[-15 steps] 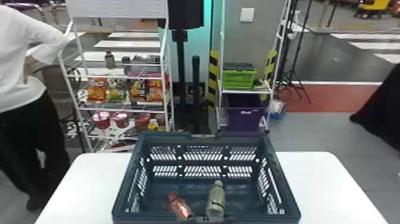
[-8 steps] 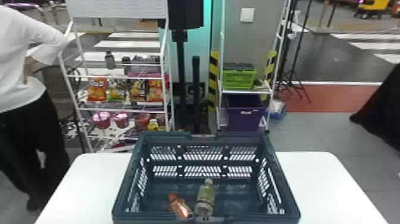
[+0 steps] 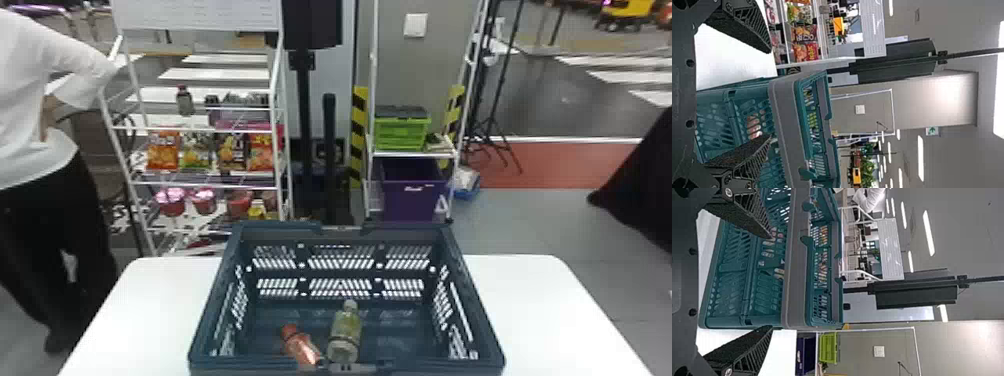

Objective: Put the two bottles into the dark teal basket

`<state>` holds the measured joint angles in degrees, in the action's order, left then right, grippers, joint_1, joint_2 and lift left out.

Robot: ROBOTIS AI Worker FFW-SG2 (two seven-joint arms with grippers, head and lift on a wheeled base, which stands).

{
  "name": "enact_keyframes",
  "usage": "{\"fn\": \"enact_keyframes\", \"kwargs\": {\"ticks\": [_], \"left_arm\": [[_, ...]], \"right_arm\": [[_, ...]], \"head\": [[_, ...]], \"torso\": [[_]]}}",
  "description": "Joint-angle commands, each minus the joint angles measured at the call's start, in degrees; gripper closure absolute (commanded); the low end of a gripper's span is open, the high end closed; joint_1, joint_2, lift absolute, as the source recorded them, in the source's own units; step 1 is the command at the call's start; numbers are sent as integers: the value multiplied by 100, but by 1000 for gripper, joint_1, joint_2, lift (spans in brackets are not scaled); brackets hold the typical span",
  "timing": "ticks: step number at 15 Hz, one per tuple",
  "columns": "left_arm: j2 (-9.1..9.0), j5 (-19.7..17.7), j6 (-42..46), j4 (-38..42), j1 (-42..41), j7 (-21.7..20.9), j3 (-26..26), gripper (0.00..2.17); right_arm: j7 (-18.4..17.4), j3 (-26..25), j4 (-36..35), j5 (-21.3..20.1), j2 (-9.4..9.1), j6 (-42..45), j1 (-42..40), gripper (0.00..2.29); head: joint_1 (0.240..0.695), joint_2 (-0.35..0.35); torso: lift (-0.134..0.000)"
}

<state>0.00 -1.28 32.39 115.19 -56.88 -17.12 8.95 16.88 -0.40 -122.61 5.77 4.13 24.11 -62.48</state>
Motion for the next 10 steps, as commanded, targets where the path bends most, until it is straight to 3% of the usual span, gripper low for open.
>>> {"fn": "enact_keyframes", "kwargs": {"ticks": [1,10], "left_arm": [[-15,-4,52,-50,1,112,-104,124],[-15,22,140,-76,-16,226,-262,124]], "right_arm": [[0,4,0,12,0,36,-27,70],[0,-13,26,39,-35,317,-124,70]], "head": [[499,0],[499,0]], "torso": [[0],[0]]}}
